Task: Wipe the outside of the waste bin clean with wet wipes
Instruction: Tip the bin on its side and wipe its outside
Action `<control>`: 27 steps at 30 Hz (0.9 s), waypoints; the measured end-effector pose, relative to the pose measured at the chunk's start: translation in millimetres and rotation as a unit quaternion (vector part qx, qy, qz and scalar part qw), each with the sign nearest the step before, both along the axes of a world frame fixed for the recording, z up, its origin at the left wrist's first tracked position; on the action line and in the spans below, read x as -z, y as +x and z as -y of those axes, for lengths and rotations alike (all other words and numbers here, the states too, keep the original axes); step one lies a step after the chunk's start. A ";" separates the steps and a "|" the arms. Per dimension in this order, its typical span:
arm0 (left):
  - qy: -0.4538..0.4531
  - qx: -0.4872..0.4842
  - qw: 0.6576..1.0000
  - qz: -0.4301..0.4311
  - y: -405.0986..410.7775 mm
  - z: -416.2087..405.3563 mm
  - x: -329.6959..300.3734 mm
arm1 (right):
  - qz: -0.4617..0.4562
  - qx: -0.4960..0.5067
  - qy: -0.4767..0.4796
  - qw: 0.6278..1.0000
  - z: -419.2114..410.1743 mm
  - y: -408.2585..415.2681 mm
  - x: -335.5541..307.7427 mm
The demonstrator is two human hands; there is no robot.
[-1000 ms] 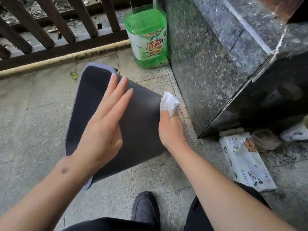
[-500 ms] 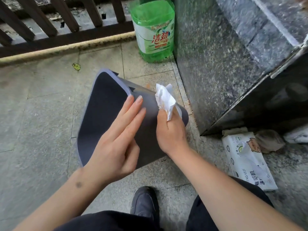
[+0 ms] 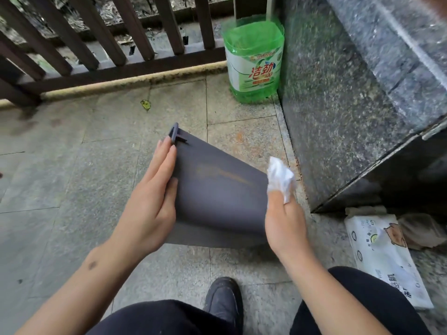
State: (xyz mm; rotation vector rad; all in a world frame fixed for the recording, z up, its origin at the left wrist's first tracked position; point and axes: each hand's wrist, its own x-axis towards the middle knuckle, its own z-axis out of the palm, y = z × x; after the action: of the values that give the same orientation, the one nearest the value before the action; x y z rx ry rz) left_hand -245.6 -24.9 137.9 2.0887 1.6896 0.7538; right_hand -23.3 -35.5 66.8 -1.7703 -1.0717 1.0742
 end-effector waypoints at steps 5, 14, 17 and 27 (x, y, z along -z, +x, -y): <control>-0.016 -0.026 0.999 0.025 -3.8 9.2 2.1 | 0.004 0.085 -0.080 0.993 10.2 2.8 28.5; -0.044 0.014 0.988 0.146 -14.4 7.7 -3.6 | 0.055 0.007 -0.055 0.997 11.6 -6.1 37.8; -0.035 -0.008 0.984 0.177 -6.9 0.4 -1.7 | 0.085 -0.003 -0.035 0.996 9.7 -8.8 34.3; -0.076 0.048 0.983 0.159 34.8 -8.3 0.1 | 0.000 -0.146 0.188 0.971 11.1 -46.9 -37.4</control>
State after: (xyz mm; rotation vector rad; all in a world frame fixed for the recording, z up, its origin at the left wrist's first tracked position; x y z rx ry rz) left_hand -210.8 -16.6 137.8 1.8206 1.4162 0.8472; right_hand -70.2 -46.7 104.2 -1.3402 -1.4618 0.9619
